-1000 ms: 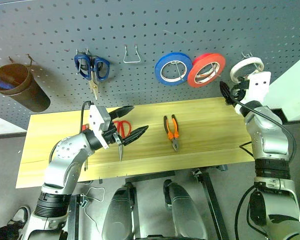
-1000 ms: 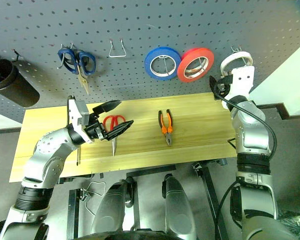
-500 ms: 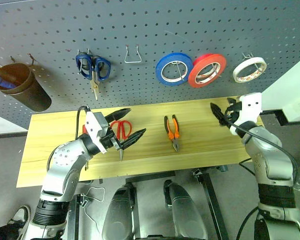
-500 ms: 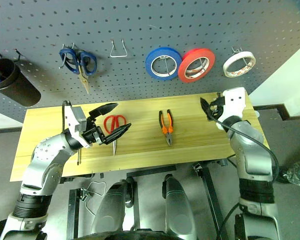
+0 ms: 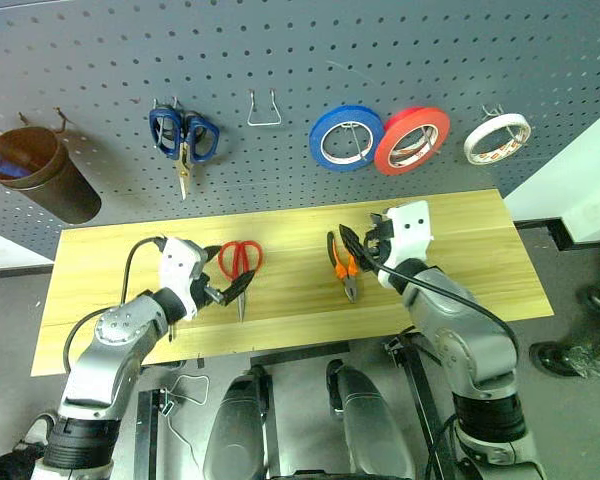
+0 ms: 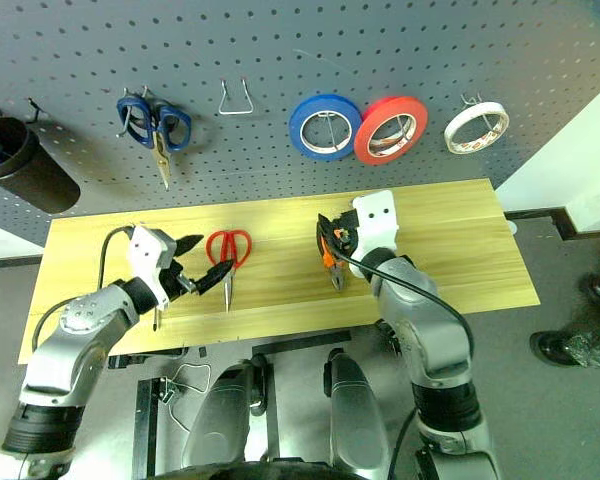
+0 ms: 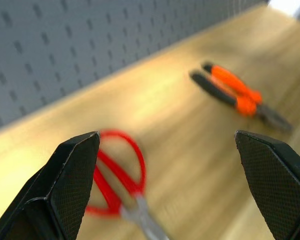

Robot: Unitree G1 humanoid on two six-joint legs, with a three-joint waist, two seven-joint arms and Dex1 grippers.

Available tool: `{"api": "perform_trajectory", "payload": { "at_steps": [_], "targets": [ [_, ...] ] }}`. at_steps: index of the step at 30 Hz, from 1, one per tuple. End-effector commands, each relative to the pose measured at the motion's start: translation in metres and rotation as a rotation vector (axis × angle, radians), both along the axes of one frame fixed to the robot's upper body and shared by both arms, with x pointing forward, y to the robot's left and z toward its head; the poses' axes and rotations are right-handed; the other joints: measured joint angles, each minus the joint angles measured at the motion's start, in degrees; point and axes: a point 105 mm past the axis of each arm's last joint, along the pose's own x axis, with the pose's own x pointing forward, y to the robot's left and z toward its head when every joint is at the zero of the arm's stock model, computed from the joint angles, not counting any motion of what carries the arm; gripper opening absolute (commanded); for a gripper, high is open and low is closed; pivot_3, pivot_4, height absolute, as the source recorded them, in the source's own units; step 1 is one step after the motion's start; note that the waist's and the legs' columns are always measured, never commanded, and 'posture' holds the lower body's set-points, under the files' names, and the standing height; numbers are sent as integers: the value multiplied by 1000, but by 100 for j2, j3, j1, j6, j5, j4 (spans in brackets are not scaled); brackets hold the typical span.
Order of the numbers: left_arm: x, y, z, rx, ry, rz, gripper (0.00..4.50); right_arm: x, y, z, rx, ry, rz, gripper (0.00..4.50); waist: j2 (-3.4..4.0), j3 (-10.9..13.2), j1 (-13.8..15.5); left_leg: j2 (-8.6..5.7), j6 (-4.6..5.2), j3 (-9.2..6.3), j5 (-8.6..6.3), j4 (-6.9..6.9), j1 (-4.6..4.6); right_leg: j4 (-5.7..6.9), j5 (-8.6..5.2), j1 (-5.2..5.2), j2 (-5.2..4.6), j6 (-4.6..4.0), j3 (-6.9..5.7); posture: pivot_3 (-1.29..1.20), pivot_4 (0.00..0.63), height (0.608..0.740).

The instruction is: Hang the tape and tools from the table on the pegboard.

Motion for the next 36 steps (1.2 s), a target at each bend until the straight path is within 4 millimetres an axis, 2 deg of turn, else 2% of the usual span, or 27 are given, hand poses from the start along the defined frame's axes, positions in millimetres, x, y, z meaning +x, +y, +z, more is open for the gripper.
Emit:
{"api": "perform_trajectory", "payload": {
  "at_steps": [1,4,7,13,19,25,28,30,36],
  "targets": [
    [-17,-8,2,26,1,-63,4500,1,8,-6,-27,34,-11,3273,1,1,-2,1,0,0,0,0,0,1,0,-1,1,0,0,19,371,712],
    [-31,-10,-3,36,40,-111,4500,4,12,-23,-71,128,-27,3273,6,6,-21,3,0,2,0,-1,1,1,-1,-2,1,-2,2,16,380,712],
    [-36,-12,-3,25,62,-135,4500,2,21,-41,-140,242,21,3273,7,15,-16,4,1,2,0,-2,0,0,-2,-6,1,-4,2,9,395,712],
    [-35,-13,0,18,59,-141,4500,-2,31,-52,-127,384,105,3273,10,28,-18,4,3,2,-2,-4,-1,-4,-12,-6,0,-19,3,5,401,712],
    [-36,-16,0,10,57,-142,4500,4,41,-52,-155,392,153,3273,6,46,-68,4,4,3,-2,-10,-2,-6,-11,-10,1,-17,4,9,401,712],
    [-38,-17,-1,9,60,-139,4500,9,39,-47,-158,371,127,3273,0,59,-146,4,7,1,-4,-17,-12,-15,-6,-18,0,-2,5,7,402,712],
    [-39,-17,-2,8,61,-138,4500,11,37,-39,-142,352,101,3821,-1,66,-146,4,7,2,-4,-21,-12,-15,-6,-23,0,-2,8,6,401,712],
    [-39,-17,-2,8,62,-138,4500,12,37,-36,-136,347,86,4450,-1,69,-145,4,7,1,-4,-26,-12,-15,-6,-26,0,-2,10,5,402,712],
    [-38,-18,-3,10,66,-139,4500,15,46,-32,-116,367,49,4479,-1,76,-152,4,7,4,-4,-44,-12,-23,-6,-35,0,-2,20,2,406,712]
  ]
}}
